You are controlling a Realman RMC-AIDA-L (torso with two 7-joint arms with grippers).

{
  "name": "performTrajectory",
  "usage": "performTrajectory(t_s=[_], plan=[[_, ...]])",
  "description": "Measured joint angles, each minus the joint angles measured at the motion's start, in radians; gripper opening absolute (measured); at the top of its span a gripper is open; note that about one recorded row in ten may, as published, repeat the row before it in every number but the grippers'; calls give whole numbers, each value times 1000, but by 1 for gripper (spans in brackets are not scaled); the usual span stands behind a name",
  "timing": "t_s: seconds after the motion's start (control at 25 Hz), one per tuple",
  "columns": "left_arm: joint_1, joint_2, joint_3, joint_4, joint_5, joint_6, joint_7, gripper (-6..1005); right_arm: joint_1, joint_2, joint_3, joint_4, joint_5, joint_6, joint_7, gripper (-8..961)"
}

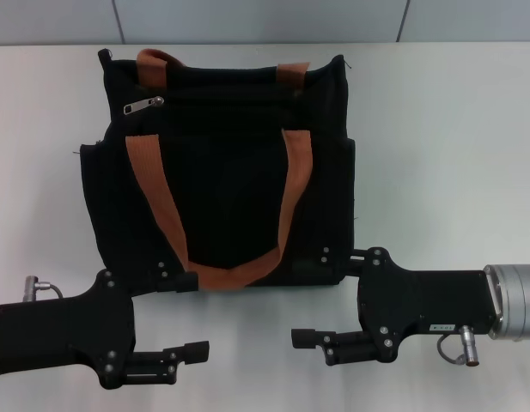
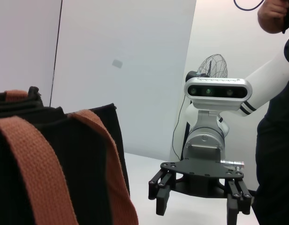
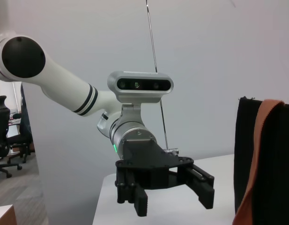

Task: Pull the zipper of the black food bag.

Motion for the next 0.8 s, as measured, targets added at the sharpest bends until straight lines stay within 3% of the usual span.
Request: performTrajectory(t_s=[0.52, 0.8], plan=[[-1, 2, -13, 0, -4, 23, -10, 802, 14, 1, 10, 4, 3, -20, 0, 774], [-46, -18, -174, -36, -61, 140, 20, 801, 4, 2, 14, 8, 9, -14, 0, 774]])
